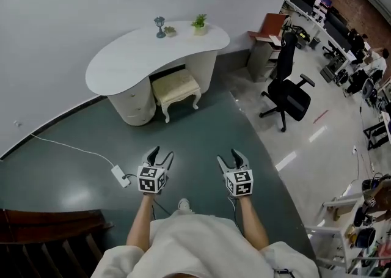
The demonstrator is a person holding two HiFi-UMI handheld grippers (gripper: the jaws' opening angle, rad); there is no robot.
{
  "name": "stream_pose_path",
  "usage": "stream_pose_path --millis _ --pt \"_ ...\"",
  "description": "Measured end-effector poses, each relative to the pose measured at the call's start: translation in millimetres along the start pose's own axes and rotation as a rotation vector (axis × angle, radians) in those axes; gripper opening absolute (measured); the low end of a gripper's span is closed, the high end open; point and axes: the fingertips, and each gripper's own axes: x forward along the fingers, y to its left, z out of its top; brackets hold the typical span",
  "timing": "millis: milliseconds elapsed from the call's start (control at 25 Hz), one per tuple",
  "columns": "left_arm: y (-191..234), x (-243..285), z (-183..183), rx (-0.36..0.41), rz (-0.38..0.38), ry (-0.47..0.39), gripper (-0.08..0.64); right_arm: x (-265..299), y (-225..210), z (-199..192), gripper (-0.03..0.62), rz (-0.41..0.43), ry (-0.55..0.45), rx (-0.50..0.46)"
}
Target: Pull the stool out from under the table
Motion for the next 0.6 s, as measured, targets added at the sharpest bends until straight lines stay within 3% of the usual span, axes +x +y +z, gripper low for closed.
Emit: stream_pose_path --millis 600 --pt "48 133 33 0.014 -0.038 0.059 0.238 110 -70 7 0.249 -0.032 0.054 0.039"
